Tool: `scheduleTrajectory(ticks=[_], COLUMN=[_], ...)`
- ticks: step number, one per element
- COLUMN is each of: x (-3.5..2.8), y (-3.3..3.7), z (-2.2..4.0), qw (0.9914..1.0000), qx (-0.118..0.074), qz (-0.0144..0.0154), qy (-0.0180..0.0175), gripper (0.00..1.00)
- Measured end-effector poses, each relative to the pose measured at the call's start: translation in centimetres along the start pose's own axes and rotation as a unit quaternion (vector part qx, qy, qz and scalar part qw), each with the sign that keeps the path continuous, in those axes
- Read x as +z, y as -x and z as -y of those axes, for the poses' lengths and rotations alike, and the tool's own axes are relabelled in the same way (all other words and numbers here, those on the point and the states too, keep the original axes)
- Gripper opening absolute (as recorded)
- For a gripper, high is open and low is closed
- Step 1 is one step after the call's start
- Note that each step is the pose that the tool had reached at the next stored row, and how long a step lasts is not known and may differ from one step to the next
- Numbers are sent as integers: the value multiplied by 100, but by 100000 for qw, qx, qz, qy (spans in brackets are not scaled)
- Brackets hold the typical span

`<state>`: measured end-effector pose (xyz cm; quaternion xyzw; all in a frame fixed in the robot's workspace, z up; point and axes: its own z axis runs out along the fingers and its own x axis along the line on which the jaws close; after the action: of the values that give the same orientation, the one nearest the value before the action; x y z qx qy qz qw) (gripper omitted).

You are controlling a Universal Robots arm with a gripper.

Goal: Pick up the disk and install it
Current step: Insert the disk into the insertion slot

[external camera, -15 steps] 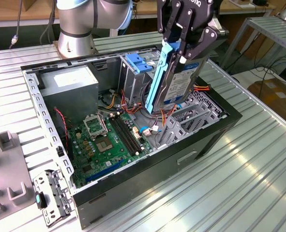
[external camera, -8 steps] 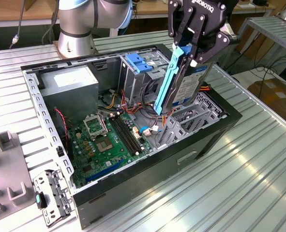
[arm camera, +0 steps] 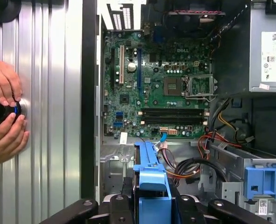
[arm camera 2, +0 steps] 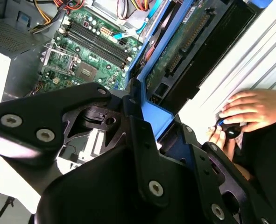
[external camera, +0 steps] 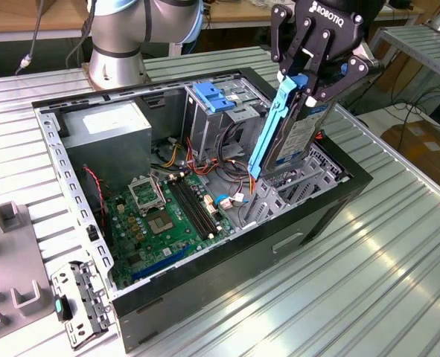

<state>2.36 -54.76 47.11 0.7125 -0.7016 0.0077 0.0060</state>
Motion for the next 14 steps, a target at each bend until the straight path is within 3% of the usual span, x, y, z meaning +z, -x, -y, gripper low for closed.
scheduleTrajectory(ticks=[5,9,14], x=[26,55,131], y=[-28,-48,-110], z=[173,275,330], qw=[100000,100000,100000], qx=[-8,-7,265], qz=[13,1,7], qy=[49,84,115], gripper=[37,37,37])
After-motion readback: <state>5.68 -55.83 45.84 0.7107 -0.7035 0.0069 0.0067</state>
